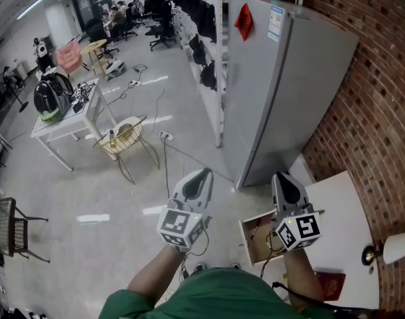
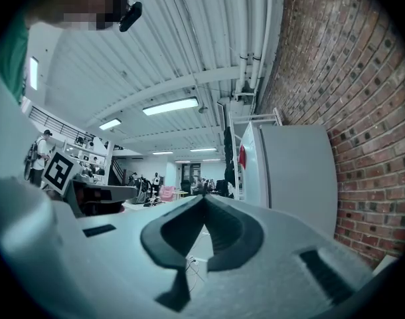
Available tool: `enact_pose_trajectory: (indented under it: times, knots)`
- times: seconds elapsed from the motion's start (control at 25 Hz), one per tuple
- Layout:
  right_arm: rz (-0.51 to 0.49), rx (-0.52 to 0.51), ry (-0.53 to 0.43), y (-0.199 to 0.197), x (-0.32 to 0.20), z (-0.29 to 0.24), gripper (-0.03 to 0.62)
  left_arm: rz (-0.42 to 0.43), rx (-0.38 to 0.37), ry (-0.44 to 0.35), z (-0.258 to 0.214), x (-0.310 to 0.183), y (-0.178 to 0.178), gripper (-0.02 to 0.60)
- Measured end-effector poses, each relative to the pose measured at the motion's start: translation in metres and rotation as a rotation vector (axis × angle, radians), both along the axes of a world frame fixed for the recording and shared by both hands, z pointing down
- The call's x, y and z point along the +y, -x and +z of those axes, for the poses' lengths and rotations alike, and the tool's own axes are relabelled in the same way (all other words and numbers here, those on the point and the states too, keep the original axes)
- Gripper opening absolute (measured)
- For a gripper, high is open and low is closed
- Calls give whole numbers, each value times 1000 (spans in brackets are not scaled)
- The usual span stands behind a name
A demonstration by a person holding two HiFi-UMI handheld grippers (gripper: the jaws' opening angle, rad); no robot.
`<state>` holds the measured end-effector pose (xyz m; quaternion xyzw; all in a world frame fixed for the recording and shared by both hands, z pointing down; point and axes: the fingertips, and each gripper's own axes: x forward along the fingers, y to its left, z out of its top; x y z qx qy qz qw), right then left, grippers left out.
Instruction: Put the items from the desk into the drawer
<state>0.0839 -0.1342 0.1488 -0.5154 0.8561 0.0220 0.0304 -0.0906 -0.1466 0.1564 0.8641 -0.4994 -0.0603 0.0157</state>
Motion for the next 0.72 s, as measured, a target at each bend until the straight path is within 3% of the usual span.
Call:
enact_pose_trajectory:
  times: [0.72]
  knots:
    - [7,-24,16,-14,4,7,2,-2,-25,-1,13,1,-12,15]
